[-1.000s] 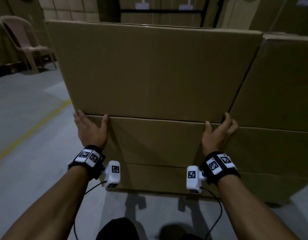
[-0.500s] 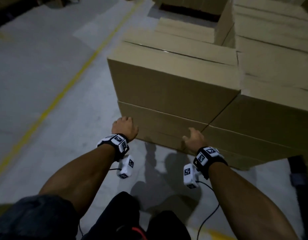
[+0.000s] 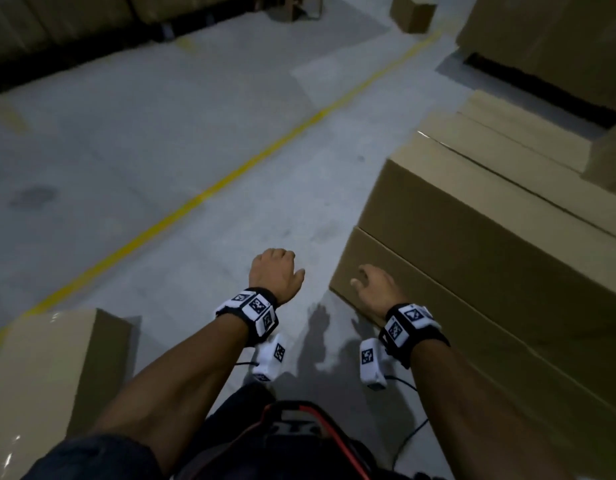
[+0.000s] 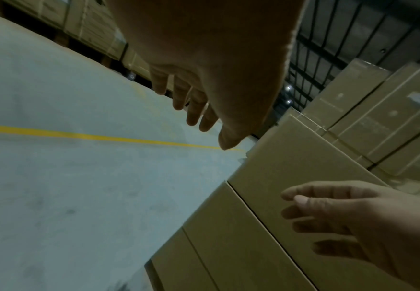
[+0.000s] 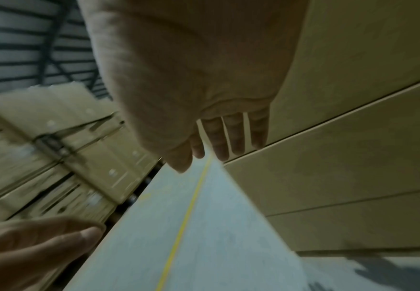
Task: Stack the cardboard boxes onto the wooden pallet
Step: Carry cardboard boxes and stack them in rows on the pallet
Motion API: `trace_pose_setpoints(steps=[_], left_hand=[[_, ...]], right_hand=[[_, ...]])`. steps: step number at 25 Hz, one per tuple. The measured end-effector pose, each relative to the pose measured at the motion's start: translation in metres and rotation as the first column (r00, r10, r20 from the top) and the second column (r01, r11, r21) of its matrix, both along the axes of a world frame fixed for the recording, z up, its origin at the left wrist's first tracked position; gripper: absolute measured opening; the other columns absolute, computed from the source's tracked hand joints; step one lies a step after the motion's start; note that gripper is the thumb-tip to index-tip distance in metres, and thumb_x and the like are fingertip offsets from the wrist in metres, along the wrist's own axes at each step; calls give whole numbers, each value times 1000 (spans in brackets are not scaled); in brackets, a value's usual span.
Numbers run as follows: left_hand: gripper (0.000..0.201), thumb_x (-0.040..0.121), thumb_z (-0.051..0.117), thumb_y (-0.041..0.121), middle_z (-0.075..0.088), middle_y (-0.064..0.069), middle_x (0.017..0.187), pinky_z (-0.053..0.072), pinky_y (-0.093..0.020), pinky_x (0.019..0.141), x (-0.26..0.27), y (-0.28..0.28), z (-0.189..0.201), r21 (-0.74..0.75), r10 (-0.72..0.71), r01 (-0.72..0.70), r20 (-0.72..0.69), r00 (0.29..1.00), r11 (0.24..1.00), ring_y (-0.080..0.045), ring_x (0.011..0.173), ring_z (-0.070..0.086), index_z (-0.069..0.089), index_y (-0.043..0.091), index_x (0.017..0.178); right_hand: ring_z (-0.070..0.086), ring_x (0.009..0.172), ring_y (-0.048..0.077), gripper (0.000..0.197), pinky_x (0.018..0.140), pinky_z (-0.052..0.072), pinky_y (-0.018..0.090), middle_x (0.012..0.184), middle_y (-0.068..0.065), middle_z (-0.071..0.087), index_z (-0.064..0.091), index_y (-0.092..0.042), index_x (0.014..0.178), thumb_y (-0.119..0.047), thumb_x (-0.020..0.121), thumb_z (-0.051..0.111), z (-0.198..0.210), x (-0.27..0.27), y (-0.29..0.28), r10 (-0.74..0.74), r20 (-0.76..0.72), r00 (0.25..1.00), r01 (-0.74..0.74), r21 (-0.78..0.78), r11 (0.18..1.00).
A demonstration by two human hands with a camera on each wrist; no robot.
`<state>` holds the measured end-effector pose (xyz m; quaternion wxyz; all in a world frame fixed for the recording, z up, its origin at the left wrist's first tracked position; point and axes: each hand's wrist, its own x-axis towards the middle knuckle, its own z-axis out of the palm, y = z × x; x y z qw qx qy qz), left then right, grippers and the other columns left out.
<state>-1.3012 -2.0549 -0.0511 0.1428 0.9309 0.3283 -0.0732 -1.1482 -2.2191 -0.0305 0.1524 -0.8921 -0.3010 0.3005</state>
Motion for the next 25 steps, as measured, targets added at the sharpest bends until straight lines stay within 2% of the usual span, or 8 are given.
trace_pose_setpoints(steps=[4, 8, 11, 14, 19, 23, 25], left_hand=[[49, 98, 43, 46, 56, -8, 134, 37, -39, 105, -37, 90, -6, 27, 44, -44, -25, 999, 999, -28, 126, 45, 54, 12, 131], [47, 98, 43, 46, 57, -6, 133, 35, -39, 102, -80, 168, -4, 29, 165, -164, -59, 984, 986, -28, 126, 45, 54, 13, 130], [47, 98, 42, 46, 56, -5, 134, 34, -38, 104, -113, 217, -3, 28, 293, -292, -60, 954, 956, -27, 127, 44, 54, 14, 131], [49, 98, 42, 46, 53, -5, 139, 32, -38, 107, -148, 260, -11, 9, 453, -453, -63, 889, 892, -26, 131, 41, 52, 14, 135], [49, 100, 42, 44, 49, -6, 144, 30, -38, 110, -206, 332, -29, 7, 728, -729, -59, 684, 685, -27, 136, 38, 49, 13, 137], [49, 100, 43, 44, 49, -6, 144, 30, -38, 109, -242, 380, -28, 7, 894, -897, -91, 439, 442, -26, 135, 38, 48, 14, 139], [50, 99, 43, 44, 49, -6, 144, 30, -37, 110, -259, 397, -19, -9, 955, -959, -86, 284, 285, -26, 135, 38, 48, 15, 139]], right_hand=[[47, 132, 32, 47, 107, 39, 37, 147, 14, 49, 46, -13, 145, -29, 101, 53, -6, -21, 117, 155, -19, 988, -155, -14, 988], [48, 131, 31, 48, 107, 41, 42, 147, 12, 47, 44, -16, 145, -34, 101, 52, -3, -45, 220, 314, -2, 949, -314, -37, 949], [47, 132, 31, 50, 107, 41, 43, 147, 12, 47, 44, -16, 146, -35, 101, 53, 1, -64, 296, 450, 9, 893, -449, -46, 892], [46, 133, 32, 50, 107, 41, 44, 148, 12, 46, 43, -15, 146, -36, 101, 52, -6, -84, 376, 596, 19, 803, -595, -50, 802], [45, 134, 32, 50, 107, 41, 45, 149, 11, 45, 43, -16, 145, -36, 100, 53, -28, -132, 525, 823, 26, 567, -822, -35, 568], [44, 135, 32, 51, 108, 39, 42, 147, 13, 47, 44, -18, 145, -38, 99, 53, -36, -179, 642, 951, 21, 308, -950, -46, 308], [44, 135, 33, 52, 108, 39, 40, 147, 13, 47, 44, -18, 146, -38, 99, 53, -28, -211, 692, 988, 20, 153, -986, -61, 154]])
